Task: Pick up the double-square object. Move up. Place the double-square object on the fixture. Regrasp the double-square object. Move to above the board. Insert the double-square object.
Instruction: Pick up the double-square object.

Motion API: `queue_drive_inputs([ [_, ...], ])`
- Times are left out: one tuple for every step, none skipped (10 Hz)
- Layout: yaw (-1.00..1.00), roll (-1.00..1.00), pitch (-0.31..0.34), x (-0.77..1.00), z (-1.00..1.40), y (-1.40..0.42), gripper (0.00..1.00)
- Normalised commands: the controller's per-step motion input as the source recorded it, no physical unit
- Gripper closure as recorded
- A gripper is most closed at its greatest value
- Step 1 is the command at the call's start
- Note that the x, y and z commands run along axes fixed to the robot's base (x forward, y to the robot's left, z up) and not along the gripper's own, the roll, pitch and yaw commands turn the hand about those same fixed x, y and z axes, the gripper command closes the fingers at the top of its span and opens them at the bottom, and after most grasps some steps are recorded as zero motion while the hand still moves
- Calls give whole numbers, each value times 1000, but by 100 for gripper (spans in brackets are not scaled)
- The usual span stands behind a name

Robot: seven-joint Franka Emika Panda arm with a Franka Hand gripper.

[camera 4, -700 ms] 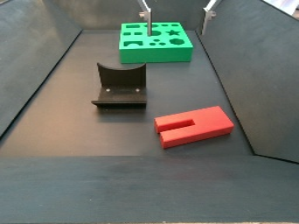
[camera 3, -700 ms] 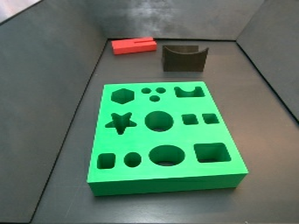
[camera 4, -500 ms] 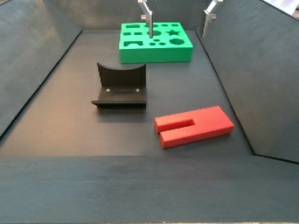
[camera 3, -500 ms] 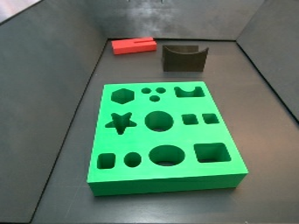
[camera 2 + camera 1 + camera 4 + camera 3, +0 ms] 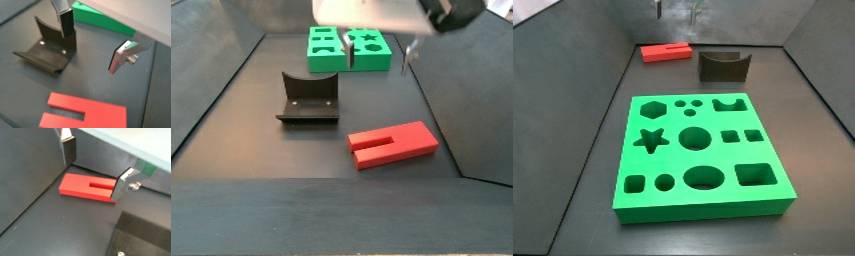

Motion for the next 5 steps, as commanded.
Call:
queue_drive_inputs([
  [-691,21,0,-194,-549,346,0],
  [-623,9,17,-206,-526,409,0],
  [-569,11,0,-237,-477,446,0],
  [-60,79,0,-454,-323,774,0],
  [3,94,-27,-280,-451,474,0],
])
